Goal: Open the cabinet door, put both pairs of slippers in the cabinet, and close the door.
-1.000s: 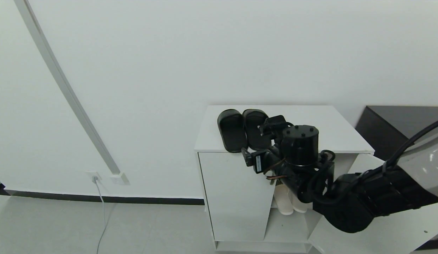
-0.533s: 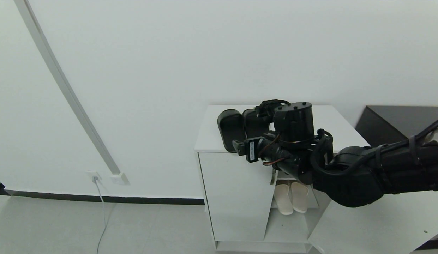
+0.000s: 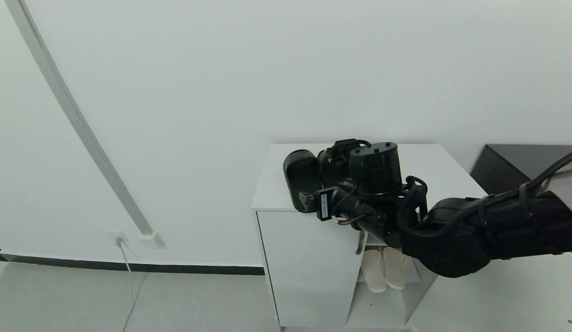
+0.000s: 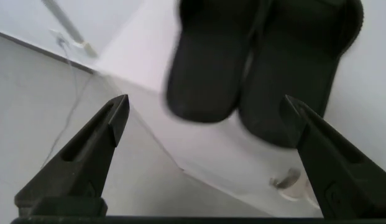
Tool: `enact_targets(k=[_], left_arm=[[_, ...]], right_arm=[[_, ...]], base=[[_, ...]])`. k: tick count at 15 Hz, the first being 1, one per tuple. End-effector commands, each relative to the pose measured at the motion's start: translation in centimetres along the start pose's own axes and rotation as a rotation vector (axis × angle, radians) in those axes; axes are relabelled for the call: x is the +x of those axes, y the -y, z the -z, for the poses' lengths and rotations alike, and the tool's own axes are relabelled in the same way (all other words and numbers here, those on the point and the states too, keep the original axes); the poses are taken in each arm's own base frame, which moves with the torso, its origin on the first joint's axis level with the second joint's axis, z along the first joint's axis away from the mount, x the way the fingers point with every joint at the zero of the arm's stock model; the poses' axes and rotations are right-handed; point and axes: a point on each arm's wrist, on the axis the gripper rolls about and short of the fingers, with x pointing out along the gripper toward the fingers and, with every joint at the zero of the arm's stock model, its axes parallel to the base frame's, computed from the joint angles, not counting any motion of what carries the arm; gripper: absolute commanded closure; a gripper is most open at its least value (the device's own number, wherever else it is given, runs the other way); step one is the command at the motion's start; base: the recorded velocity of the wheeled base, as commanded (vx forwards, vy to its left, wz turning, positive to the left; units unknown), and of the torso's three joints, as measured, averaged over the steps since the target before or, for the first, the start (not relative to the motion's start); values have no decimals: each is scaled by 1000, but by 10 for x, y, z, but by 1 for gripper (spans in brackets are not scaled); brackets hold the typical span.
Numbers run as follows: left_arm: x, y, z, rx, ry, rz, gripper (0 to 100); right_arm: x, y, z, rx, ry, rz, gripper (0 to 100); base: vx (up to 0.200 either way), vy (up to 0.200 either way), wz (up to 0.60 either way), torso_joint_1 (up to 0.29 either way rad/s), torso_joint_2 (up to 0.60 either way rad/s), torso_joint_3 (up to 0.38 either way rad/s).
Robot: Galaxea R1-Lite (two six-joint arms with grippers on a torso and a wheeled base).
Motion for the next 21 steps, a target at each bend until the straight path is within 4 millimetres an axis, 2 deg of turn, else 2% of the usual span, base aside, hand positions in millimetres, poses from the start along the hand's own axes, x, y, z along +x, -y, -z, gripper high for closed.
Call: enact_targets(k=[1, 6, 8, 14, 18, 21], left_arm=[[0, 0, 0, 0, -2, -1, 100], [0, 0, 0, 0, -2, -1, 100], [0, 0, 0, -1, -2, -3, 100], [0, 0, 0, -1, -2, -3, 100], [0, 0, 0, 0, -2, -3, 100], [0, 0, 0, -1, -2, -4, 100]], right_arm=[[6, -3, 9, -8, -24, 1, 0], [25, -8, 21, -8, -33, 48, 0], [33, -8, 24, -5, -16, 99, 0], [47, -10, 33, -6, -20, 103, 0], [80, -11, 38, 15, 34, 177, 0], [93, -12, 39, 21, 61, 236, 0]], base=[[200, 0, 0, 12, 2, -7], [200, 0, 0, 5, 3, 2], [0, 0, 0, 0, 0, 0], [0, 0, 0, 0, 0, 0], [0, 0, 0, 0, 0, 0], [0, 0, 0, 0, 0, 0]])
